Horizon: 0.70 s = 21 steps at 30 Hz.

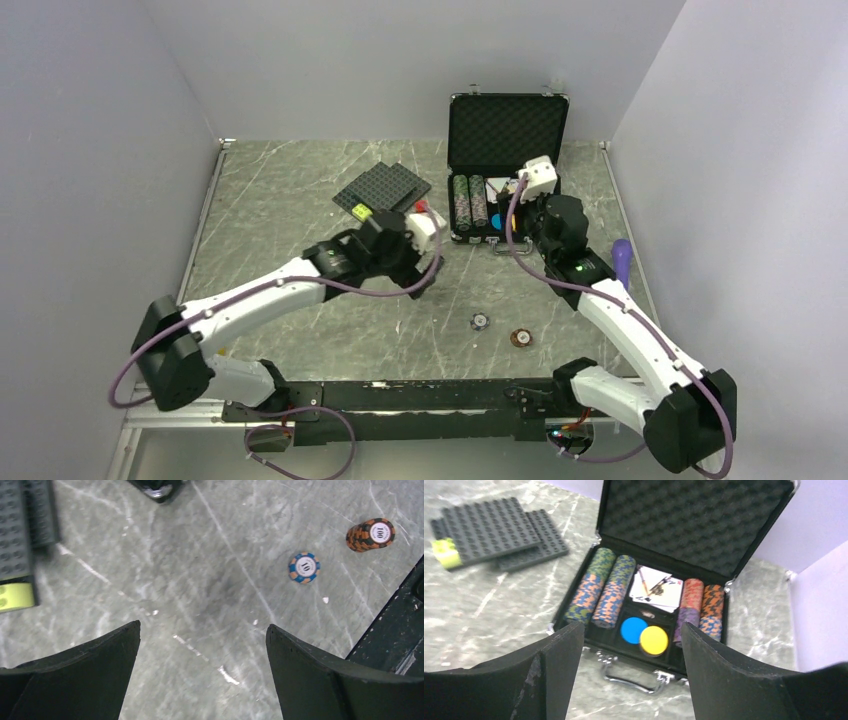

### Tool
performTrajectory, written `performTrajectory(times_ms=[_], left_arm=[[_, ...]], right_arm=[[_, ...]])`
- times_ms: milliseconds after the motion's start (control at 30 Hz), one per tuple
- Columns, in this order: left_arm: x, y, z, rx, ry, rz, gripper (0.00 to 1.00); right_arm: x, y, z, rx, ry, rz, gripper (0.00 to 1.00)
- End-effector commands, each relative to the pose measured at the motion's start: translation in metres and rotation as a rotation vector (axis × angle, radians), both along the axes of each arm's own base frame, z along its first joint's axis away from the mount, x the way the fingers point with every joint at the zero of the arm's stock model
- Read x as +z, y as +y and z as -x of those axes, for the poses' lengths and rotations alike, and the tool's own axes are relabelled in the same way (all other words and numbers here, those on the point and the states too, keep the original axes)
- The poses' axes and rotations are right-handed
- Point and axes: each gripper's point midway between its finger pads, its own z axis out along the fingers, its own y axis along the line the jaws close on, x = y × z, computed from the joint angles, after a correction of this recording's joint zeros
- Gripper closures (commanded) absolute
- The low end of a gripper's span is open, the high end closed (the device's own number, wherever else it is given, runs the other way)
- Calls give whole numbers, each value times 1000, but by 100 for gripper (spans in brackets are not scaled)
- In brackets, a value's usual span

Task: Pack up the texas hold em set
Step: Place the poker chip in the chip case, then pick up the poker chip from the center of the board.

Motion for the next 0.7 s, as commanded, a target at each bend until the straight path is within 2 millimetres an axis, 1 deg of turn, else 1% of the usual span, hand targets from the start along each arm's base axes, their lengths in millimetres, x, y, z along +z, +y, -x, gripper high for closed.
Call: performTrajectory(times_ms=[0, 67, 133, 167, 233, 300, 333, 367, 400, 533, 600, 667], left_arm=[[-5, -51, 10, 28, 9, 11, 1], [-13, -80, 19, 2, 70, 40, 1], [-24, -106, 26, -32, 116, 57, 1], [-31, -116, 29, -46, 133, 59, 2], [-41, -135, 33, -74, 152, 57, 3], [-52, -151, 39, -105, 166, 45, 4], [-63, -157, 42, -119, 180, 28, 4], [-64, -163, 44, -137, 183, 29, 4], [-72, -167, 47, -147, 189, 11, 5], [-91, -177, 52, -176, 172, -38, 6], [-100, -178, 56, -192, 172, -62, 8], [-108, -178, 62, -213, 169, -87, 11]], right_arm=[[7, 14, 17, -5, 131, -252, 25], [10, 18, 25, 1, 170, -323, 25], [14, 24, 35, 28, 188, -384, 25], [15, 26, 40, 40, 194, -409, 25], [25, 25, 51, 53, 178, -454, 25], [31, 23, 60, 53, 169, -484, 25], [34, 19, 62, 35, 162, -497, 25], [38, 13, 64, 6, 148, -508, 26], [40, 7, 66, -21, 136, -512, 26], [48, -19, 71, -147, 91, -504, 26], [51, -26, 73, -169, 78, -500, 26], [53, -27, 76, -169, 68, -500, 25]])
